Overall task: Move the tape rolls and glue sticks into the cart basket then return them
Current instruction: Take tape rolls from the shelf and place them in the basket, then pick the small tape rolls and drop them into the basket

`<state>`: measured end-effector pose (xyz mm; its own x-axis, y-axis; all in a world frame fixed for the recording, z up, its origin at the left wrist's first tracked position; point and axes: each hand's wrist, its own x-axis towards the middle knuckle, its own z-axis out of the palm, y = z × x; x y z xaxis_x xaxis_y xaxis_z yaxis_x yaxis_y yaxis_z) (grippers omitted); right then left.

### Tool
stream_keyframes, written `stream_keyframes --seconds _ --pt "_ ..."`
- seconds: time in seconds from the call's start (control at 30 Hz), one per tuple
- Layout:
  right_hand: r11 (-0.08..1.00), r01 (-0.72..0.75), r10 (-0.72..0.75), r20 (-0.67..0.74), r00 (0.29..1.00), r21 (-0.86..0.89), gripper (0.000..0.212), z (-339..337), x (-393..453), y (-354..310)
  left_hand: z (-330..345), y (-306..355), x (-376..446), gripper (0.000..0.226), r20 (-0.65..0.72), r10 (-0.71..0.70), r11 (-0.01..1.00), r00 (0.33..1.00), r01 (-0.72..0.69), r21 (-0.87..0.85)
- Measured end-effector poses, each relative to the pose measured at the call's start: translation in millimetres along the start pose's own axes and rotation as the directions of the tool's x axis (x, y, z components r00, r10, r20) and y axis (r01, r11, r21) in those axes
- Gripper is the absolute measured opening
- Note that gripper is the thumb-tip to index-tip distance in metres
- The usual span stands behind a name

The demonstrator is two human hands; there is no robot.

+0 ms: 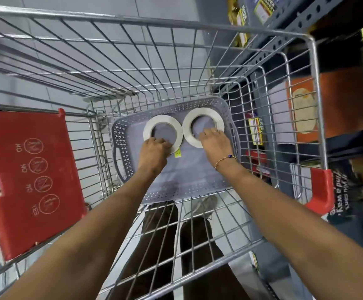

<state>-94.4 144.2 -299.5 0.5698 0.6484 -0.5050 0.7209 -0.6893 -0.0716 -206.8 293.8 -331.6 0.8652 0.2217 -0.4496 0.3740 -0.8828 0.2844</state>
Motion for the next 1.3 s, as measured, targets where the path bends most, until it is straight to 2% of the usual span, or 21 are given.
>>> stream_keyframes --seconds 0.13,0.3,0.43,0.5,0.57,0.67,0.8,0.83,0.9,0.97,1.07,1.13,1.2,1.27,1.3 --pt "0.999 0.036 -0.037 -0.032 0.999 -0.017 0.051 5.4 -2.7 4.8 1.4 2.4 -0.7 0.024 0.006 0.001 1.0 1.0 -0.001 0.011" --pt "0.999 -0.005 0.003 -0.041 0.999 -0.036 0.056 8.5 -6.0 13.4 4.5 8.8 0.9 0.023 -0.009 0.004 1.0 1.0 -0.004 0.021" --pt "0.999 -0.017 0.022 0.113 0.993 -0.047 0.05 -2.6 -7.2 21.2 8.5 17.7 1.4 0.023 -0.011 0.03 0.999 1.0 -0.029 0.015" --pt "0.999 -0.016 0.023 0.152 0.988 -0.043 0.054 -8.9 -9.3 26.4 3.6 24.8 -0.3 0.03 -0.015 0.024 1.0 1.0 -0.024 -0.015" --pt "0.999 0.007 0.002 0.16 0.987 -0.054 0.05 -20.8 -15.3 27.9 -11.6 35.4 -2.9 0.039 -0.018 -0.001 0.999 1.0 0.0 -0.054" --pt "0.998 -0.038 0.03 0.135 0.99 0.059 0.041 -55.3 -39.2 29.9 -58.9 65.6 -10.9 0.043 -0.13 0.028 0.985 0.991 -0.049 -0.166" --pt "0.92 -0.125 0.172 -0.096 0.98 0.372 0.035 -112.6 -107.7 34.2 -142.8 137.4 -41.0 0.026 -0.412 0.151 0.895 0.899 -0.301 -0.33" --pt "0.874 -0.145 0.246 -0.165 0.955 0.464 0.033 -127.3 -131.4 36.4 -163.3 161.4 -53.0 0.025 -0.461 0.208 0.853 0.863 -0.391 -0.347" --pt "0.771 -0.139 0.409 -0.317 0.855 0.621 0.03 -155.0 -182.6 44.7 -200.9 211.3 -76.0 0.025 -0.53 0.333 0.757 0.78 -0.556 -0.343" --pt "0.745 -0.122 0.535 -0.478 0.697 0.655 0.032 -176.8 -237.2 62.8 -229.0 261.5 -94.1 0.027 -0.558 0.44 0.671 0.704 -0.67 -0.317" --pt "0.706 -0.155 0.658 -0.559 0.504 0.691 0.023 -192.1 -307.5 95.3 -243.8 320.7 -102.4 0.031 -0.489 0.602 0.593 0.631 -0.764 -0.254" --pt "0.658 -0.206 0.735 -0.557 0.387 0.724 0.022 -190.2 -349.4 123.5 -242.5 360.1 -107.0 0.035 -0.396 0.689 0.576 0.608 -0.79 -0.21" --pt "0.576 -0.264 0.809 -0.493 0.321 0.774 0.021 -179.0 -375.7 152.2 -237.0 393.9 -111.7 0.042 -0.316 0.74 0.566 0.593 -0.804 -0.183" --pt "0.481 -0.329 0.868 -0.388 0.309 0.813 0.02 -170.0 -388.0 173.7 -229.5 420.8 -117.2 0.052 -0.252 0.756 0.578 0.603 -0.797 -0.173" --pt "0.433 -0.349 0.888 -0.327 0.322 0.831 0.025 -166.8 -390.1 181.0 -224.9 431.5 -119.8 0.058 -0.228 0.747 0.6 0.624 -0.781 -0.17"
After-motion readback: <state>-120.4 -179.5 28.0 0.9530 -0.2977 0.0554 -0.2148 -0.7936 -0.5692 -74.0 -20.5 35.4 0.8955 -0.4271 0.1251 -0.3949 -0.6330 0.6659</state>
